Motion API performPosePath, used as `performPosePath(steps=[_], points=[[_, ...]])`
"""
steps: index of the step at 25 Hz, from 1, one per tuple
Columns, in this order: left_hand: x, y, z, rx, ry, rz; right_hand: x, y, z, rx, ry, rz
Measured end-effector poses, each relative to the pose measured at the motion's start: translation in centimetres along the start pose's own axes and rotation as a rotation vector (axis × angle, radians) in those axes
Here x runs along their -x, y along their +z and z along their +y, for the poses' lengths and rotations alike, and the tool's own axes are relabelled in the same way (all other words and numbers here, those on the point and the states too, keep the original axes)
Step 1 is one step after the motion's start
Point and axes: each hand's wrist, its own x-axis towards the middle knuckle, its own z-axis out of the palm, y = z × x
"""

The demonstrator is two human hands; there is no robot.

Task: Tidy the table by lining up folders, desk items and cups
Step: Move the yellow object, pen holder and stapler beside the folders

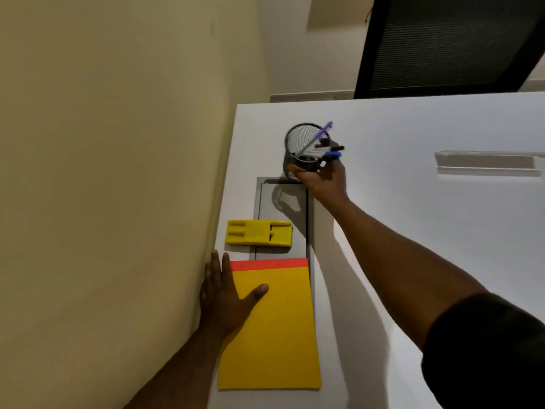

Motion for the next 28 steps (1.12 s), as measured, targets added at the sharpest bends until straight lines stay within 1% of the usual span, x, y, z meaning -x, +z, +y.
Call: performPosePath(steps=[3, 8, 11, 13, 16, 18, 21, 24, 26, 28], points=[[0.0, 0.1, -0.1, 0.007, -0.001, 0.012, -2.9, 4.3, 0.0, 0.165, 0.008, -0.079], [-0.1, 0.2, -0.3, 0.007, 0.008, 0.025, -5.6, 8.7, 1.1, 0.304, -0.032, -0.136], [-0.1, 0.4, -0.4, 0.019, 0.011, 0.038, -6.6, 9.9, 1.0, 0.339, -0.001, -0.177], [0.0, 0.3, -0.3, 0.031, 0.009, 0.031, -6.6, 9.4, 0.7, 0.398, 0.041, -0.2], [0.1, 0.0, -0.1, 0.026, 0.016, 0.016, -4.2, 6.3, 0.4, 0.507, 0.079, -0.198], [0.2, -0.1, 0.0, 0.027, 0.016, 0.004, -1.0, 3.0, 0.6, 0.54, 0.057, -0.142], [0.2, -0.5, 0.6, 0.034, 0.005, -0.018, 4.9, -2.5, 1.7, 0.596, 0.071, -0.032], [1.0, -1.4, 1.3, 0.066, -0.01, -0.029, 10.1, -7.4, 2.6, 0.676, 0.082, -0.002], [1.7, -1.6, 2.4, 0.08, 0.01, 0.04, 11.9, -10.7, 3.1, 0.697, 0.121, 0.029], [2.8, -0.8, 4.3, 0.025, 0.111, 0.195, 12.7, -13.9, 3.3, 0.733, 0.146, 0.054]])
